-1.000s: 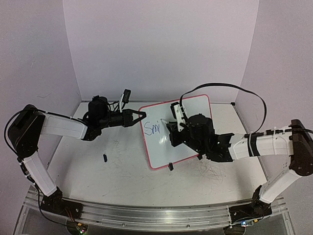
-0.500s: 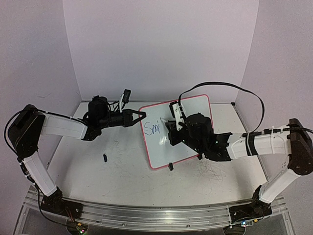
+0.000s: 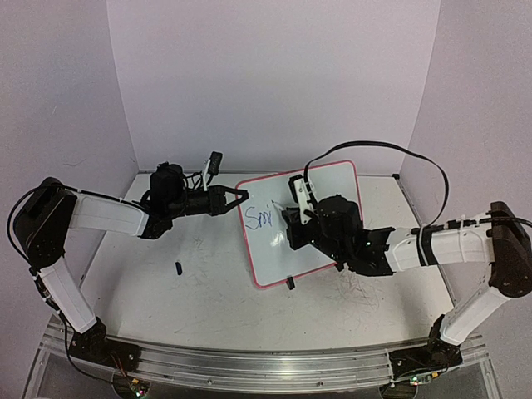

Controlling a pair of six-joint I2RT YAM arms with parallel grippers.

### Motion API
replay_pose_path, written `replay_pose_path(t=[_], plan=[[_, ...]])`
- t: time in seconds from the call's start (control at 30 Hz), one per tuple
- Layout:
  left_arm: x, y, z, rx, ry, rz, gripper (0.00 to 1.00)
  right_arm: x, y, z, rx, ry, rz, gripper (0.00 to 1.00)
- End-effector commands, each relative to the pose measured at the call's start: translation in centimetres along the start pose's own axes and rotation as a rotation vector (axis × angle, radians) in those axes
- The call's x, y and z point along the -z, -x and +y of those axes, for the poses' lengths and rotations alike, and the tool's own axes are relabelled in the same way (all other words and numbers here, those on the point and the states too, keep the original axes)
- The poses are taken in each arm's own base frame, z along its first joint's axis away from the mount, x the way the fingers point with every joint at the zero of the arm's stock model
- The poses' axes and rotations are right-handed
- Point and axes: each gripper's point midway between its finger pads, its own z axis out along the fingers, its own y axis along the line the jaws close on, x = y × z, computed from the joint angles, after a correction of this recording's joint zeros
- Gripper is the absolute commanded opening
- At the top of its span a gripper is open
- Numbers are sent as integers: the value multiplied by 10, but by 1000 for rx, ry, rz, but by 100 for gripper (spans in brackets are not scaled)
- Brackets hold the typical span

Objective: Write a sentence on the whiteboard

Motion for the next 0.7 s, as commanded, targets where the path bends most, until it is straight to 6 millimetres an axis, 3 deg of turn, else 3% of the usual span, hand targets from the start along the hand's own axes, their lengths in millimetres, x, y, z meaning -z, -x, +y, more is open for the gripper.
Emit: replay_pose_path(t=[0.0, 0.67], plan=[[-6, -14, -13, -18, -35, 57, 0, 4, -10, -2, -18, 0, 22, 0], [-6, -15, -13, -18, -35, 58, 0, 15, -37, 5, -24, 14, 83, 0]])
